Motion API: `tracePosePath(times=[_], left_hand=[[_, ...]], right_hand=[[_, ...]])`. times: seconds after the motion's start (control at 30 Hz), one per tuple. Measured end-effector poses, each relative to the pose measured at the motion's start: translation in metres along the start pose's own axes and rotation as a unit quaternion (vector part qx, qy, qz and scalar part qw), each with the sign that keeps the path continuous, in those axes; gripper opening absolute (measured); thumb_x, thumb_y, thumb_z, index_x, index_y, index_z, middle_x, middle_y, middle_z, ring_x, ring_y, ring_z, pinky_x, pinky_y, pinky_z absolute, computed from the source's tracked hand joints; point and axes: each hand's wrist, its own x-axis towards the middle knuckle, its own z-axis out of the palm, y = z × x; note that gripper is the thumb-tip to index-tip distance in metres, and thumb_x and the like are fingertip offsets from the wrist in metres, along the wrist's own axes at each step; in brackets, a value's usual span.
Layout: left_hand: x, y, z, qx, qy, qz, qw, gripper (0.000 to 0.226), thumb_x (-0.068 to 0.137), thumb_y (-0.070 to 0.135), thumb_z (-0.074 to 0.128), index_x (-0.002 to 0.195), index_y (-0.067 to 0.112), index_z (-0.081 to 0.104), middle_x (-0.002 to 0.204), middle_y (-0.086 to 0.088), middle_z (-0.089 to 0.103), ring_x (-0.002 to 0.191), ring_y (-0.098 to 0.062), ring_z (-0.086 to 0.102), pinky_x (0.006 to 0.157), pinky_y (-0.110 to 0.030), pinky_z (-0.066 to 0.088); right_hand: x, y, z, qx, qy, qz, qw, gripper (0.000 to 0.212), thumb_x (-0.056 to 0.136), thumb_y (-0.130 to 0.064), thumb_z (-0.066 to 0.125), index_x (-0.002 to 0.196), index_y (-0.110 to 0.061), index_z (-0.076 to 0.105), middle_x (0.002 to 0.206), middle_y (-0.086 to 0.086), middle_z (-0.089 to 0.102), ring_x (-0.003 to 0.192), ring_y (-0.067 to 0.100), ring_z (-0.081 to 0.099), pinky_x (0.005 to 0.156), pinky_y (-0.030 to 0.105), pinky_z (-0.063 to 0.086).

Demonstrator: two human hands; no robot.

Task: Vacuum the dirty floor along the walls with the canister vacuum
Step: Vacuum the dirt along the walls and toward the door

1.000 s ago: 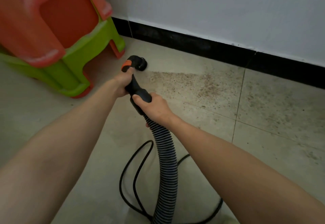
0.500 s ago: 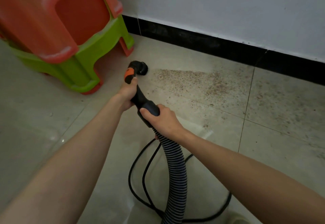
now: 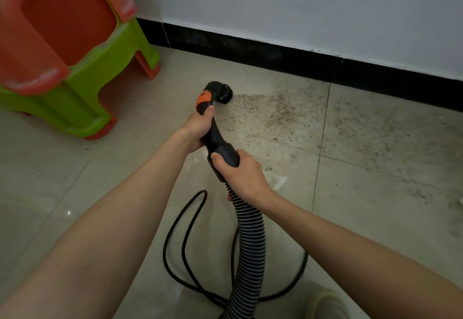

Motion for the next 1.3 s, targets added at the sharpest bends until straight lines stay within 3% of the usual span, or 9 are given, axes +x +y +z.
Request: tracePosePath(times=[0.17, 0.3, 0.43, 0.6, 0.73, 0.9, 1.07, 1.2, 1.3], left_hand=[[-0.003, 0.002, 0.027, 0.016, -0.035, -0.001, 0.999, 0.049, 0.101, 0.04, 0.039, 0.133, 0.004, 0.042, 0.085, -0.003, 0.05, 0.073, -0.016, 0.051, 0.064, -0.028, 0.046], [-0.003, 0.007, 0.045, 0.019, -0.062, 0.004, 0.998, 0.046, 0.101, 0.037, 0.04, 0.13, 0.001, 0.043, 0.08, -0.004, 0.049, 0.069, -0.016, 0.049, 0.073, -0.03, 0.046], [-0.002, 0.007, 0.06, 0.026, -0.086, 0.007, 0.996, 0.047, 0.1, 0.038, 0.041, 0.129, 0.001, 0.045, 0.079, -0.004, 0.049, 0.068, -0.016, 0.049, 0.063, -0.028, 0.044], [0.0, 0.003, 0.064, 0.033, -0.09, 0.021, 0.995, 0.045, 0.101, 0.038, 0.038, 0.127, 0.001, 0.045, 0.081, -0.004, 0.05, 0.071, -0.016, 0.05, 0.078, -0.033, 0.044], [0.008, -0.002, 0.039, 0.027, -0.048, 0.012, 0.998, 0.05, 0.1, 0.041, 0.039, 0.127, 0.0, 0.045, 0.08, -0.005, 0.051, 0.076, -0.02, 0.052, 0.082, -0.036, 0.046], [0.017, -0.002, -0.017, -0.006, 0.025, 0.007, 1.0, 0.053, 0.099, 0.042, 0.041, 0.128, -0.003, 0.044, 0.08, -0.006, 0.051, 0.069, -0.02, 0.052, 0.074, -0.036, 0.048], [0.018, -0.011, -0.073, -0.044, 0.08, -0.01, 0.996, 0.054, 0.1, 0.043, 0.039, 0.132, -0.001, 0.041, 0.079, -0.004, 0.047, 0.067, -0.018, 0.049, 0.076, -0.035, 0.045], [0.011, -0.024, -0.099, -0.066, 0.113, -0.019, 0.991, 0.05, 0.1, 0.042, 0.039, 0.133, 0.005, 0.039, 0.083, -0.004, 0.049, 0.075, -0.019, 0.053, 0.08, -0.037, 0.046], [0.005, -0.035, -0.106, -0.078, 0.117, -0.032, 0.99, 0.053, 0.098, 0.042, 0.043, 0.136, 0.006, 0.039, 0.08, -0.004, 0.049, 0.068, -0.018, 0.051, 0.071, -0.034, 0.046]], right_hand=[[-0.007, 0.008, -0.016, 0.029, 0.024, 0.016, 0.999, 0.04, 0.088, -0.051, 0.06, 0.103, -0.013, 0.056, 0.082, 0.004, 0.062, 0.055, 0.021, 0.062, 0.051, 0.036, 0.059], [-0.011, 0.012, -0.026, 0.042, 0.057, 0.022, 0.997, 0.035, 0.087, -0.051, 0.06, 0.093, -0.018, 0.053, 0.081, 0.004, 0.062, 0.056, 0.021, 0.063, 0.049, 0.032, 0.057], [-0.012, 0.017, -0.031, 0.029, 0.082, 0.02, 0.996, 0.036, 0.086, -0.055, 0.058, 0.093, -0.021, 0.05, 0.085, 0.003, 0.062, 0.068, 0.025, 0.067, 0.063, 0.047, 0.06], [-0.014, 0.021, -0.031, 0.064, 0.056, -0.004, 0.996, 0.031, 0.091, -0.045, 0.06, 0.109, -0.024, 0.046, 0.083, -0.001, 0.059, 0.062, 0.017, 0.061, 0.048, 0.032, 0.057], [-0.002, 0.018, -0.014, 0.043, 0.032, -0.014, 0.998, 0.034, 0.089, -0.049, 0.06, 0.11, -0.025, 0.049, 0.087, -0.001, 0.062, 0.069, 0.019, 0.065, 0.058, 0.041, 0.06], [0.018, -0.003, 0.018, 0.006, -0.032, -0.029, 0.999, 0.04, 0.087, -0.053, 0.06, 0.111, -0.023, 0.051, 0.09, 0.002, 0.064, 0.076, 0.023, 0.067, 0.07, 0.047, 0.06], [0.019, -0.027, 0.048, 0.007, -0.116, -0.037, 0.993, 0.041, 0.091, -0.048, 0.06, 0.113, -0.015, 0.051, 0.084, 0.005, 0.061, 0.055, 0.021, 0.062, 0.047, 0.034, 0.057], [0.009, -0.033, 0.062, 0.0, -0.158, -0.041, 0.987, 0.04, 0.092, -0.048, 0.059, 0.111, -0.014, 0.05, 0.082, 0.005, 0.059, 0.053, 0.023, 0.062, 0.05, 0.037, 0.058], [-0.002, -0.029, 0.068, 0.002, -0.154, -0.032, 0.988, 0.041, 0.091, -0.049, 0.059, 0.108, -0.013, 0.051, 0.082, 0.005, 0.06, 0.052, 0.021, 0.062, 0.047, 0.034, 0.057]])
